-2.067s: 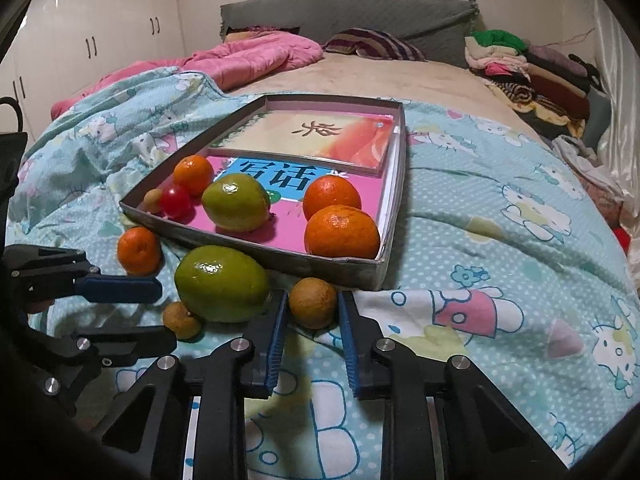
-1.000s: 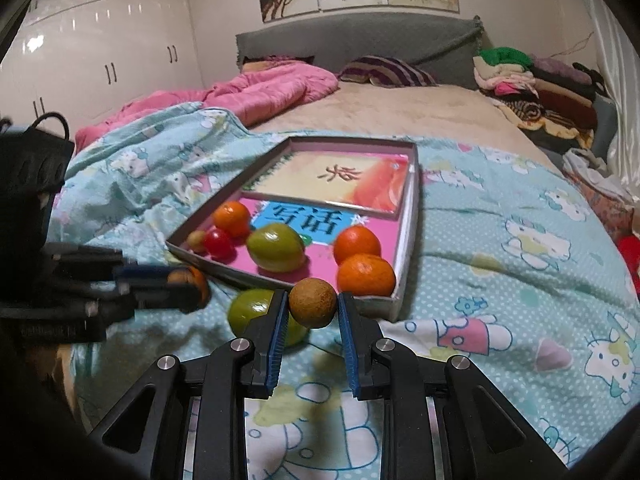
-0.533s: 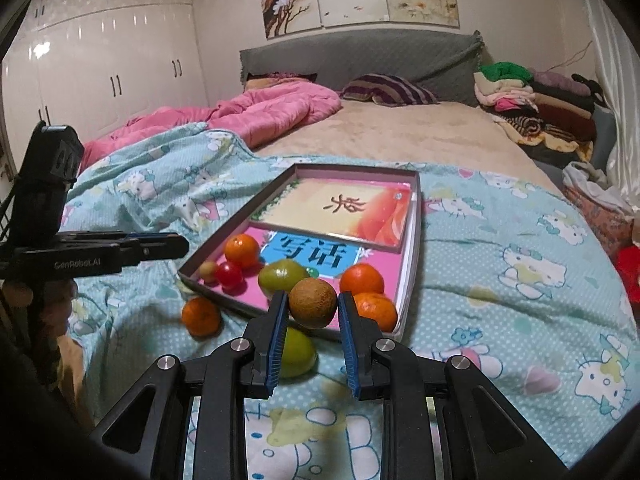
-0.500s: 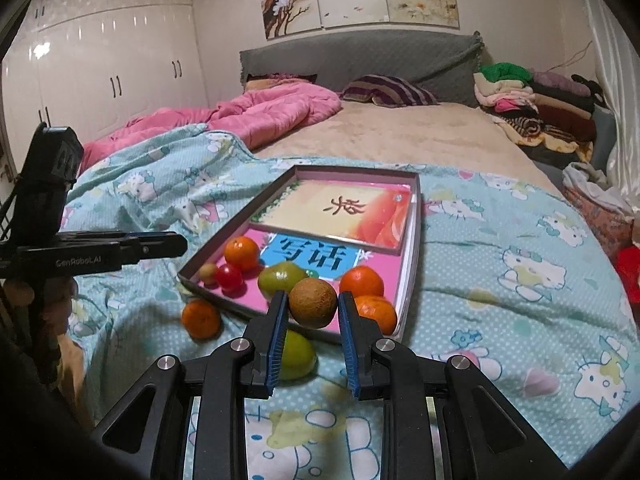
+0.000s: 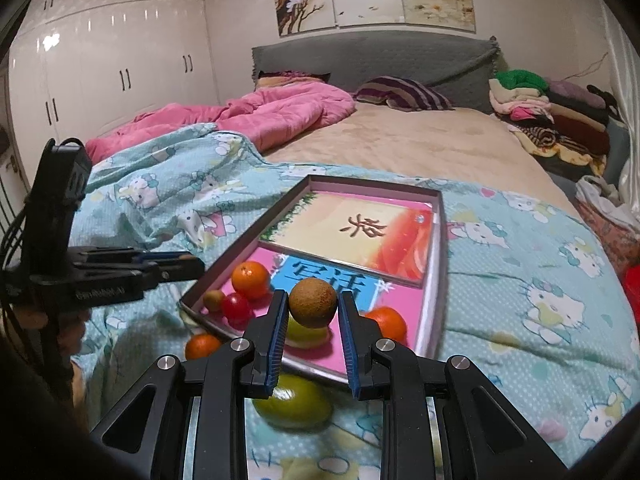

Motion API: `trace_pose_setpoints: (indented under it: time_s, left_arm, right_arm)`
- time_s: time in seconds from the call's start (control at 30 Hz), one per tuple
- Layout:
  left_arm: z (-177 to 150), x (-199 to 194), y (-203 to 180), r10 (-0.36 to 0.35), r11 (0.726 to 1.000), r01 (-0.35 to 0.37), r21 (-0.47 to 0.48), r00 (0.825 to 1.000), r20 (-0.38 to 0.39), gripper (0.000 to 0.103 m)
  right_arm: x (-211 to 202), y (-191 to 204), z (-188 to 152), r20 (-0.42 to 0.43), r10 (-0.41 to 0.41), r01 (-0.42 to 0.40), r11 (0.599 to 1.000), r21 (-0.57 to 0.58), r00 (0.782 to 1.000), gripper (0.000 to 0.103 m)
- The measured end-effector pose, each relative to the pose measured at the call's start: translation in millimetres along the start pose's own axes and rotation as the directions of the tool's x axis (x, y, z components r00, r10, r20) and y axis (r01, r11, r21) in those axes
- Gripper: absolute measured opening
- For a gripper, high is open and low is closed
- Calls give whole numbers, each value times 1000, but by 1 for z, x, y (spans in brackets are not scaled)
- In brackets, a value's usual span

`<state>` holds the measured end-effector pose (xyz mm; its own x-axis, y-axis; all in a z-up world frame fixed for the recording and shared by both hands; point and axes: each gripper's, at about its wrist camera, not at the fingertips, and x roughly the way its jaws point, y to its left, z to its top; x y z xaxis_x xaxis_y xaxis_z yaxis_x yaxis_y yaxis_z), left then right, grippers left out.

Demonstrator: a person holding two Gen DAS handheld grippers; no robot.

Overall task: Organize fruits
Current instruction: 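Carry the left brown fruit into the tray while the right carries its brown fruit there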

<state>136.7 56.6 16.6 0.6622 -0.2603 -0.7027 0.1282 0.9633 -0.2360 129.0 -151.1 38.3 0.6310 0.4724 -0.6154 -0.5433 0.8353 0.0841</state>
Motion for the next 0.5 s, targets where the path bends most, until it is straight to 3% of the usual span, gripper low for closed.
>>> trace_pose_setpoints:
  time_s: [0.5]
  left_arm:
    - [1, 19, 5, -3, 1000, 3, -12, 999, -37, 24]
  right_arm:
    - [34, 28, -15, -83, 69, -73, 996, -49, 994, 26]
